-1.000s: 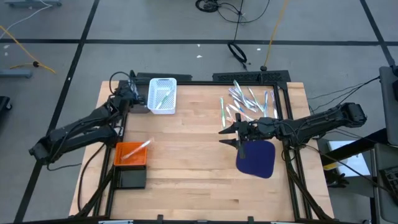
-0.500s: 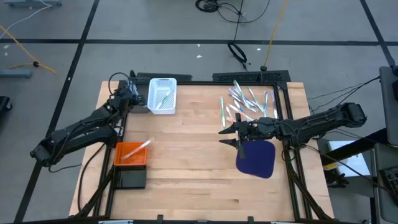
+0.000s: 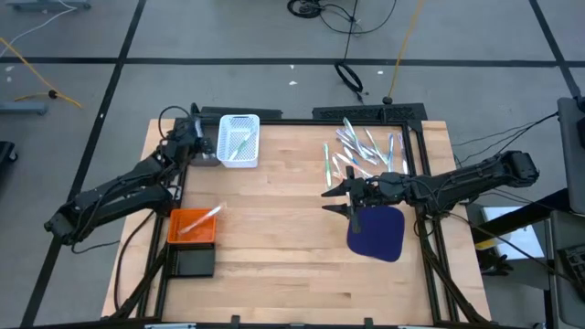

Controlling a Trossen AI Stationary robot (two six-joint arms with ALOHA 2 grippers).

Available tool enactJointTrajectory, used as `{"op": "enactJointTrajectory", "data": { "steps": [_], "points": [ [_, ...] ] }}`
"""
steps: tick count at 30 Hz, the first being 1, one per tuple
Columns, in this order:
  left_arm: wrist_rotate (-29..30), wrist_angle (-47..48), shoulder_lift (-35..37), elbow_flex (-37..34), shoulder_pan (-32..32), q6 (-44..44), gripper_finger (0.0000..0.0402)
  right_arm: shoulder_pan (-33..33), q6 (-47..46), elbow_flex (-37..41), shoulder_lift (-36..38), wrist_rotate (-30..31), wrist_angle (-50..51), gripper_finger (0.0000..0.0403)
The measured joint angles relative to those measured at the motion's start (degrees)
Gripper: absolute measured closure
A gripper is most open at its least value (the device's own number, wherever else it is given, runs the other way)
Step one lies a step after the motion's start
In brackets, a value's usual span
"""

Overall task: Pick & Place Toothbrushes
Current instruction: Put the orange toothbrush into the orange bin

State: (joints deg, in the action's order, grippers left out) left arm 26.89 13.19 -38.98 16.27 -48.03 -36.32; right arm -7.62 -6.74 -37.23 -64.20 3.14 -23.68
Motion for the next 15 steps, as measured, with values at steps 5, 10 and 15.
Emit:
{"op": "enactJointTrajectory", "data": {
  "steps": [5, 10, 15],
  "points": [
    [-2.78, -2.29, 0.1, 0.0, 0.0, 2.81, 0.0154, 0.0, 0.0, 0.0, 0.0, 0.0, 1.14, 0.0248],
    [-18.11, -12.74, 1.15, 0.0, 0.11, 8.29, 0.0149, 0.0, -0.02, 0.0, 0.0, 0.0, 2.6, 0.0248],
    [-38.98, -25.11, 1.74, 0.0, 3.14, 5.59, 0.0149, 0.04, -1.68, 0.0, 0.0, 0.02, 3.82, 0.0248]
  ]
}}
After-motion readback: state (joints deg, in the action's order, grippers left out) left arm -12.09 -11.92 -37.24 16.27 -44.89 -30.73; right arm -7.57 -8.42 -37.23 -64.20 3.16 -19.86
